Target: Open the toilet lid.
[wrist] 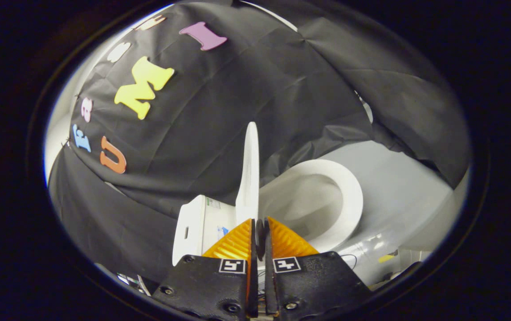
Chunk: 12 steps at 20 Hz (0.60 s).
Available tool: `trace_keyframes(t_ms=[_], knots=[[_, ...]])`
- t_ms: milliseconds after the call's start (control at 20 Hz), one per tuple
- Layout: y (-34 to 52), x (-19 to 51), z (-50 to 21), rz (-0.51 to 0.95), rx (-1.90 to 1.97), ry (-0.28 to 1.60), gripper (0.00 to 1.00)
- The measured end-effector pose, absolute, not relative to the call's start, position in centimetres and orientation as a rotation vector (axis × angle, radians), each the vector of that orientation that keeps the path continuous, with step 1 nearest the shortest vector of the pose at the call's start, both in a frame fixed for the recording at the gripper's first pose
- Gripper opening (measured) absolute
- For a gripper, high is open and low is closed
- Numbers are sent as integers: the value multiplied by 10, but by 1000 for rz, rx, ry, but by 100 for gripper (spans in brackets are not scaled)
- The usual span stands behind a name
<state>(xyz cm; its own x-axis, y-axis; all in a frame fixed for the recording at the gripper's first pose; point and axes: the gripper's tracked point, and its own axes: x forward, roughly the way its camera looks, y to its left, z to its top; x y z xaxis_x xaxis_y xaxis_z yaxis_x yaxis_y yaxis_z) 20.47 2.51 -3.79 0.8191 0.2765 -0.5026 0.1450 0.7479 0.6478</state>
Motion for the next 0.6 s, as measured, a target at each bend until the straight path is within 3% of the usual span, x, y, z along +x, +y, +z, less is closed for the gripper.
trace_keyframes(t_ms=[600], knots=[[76,207,1,69,588,634,10]])
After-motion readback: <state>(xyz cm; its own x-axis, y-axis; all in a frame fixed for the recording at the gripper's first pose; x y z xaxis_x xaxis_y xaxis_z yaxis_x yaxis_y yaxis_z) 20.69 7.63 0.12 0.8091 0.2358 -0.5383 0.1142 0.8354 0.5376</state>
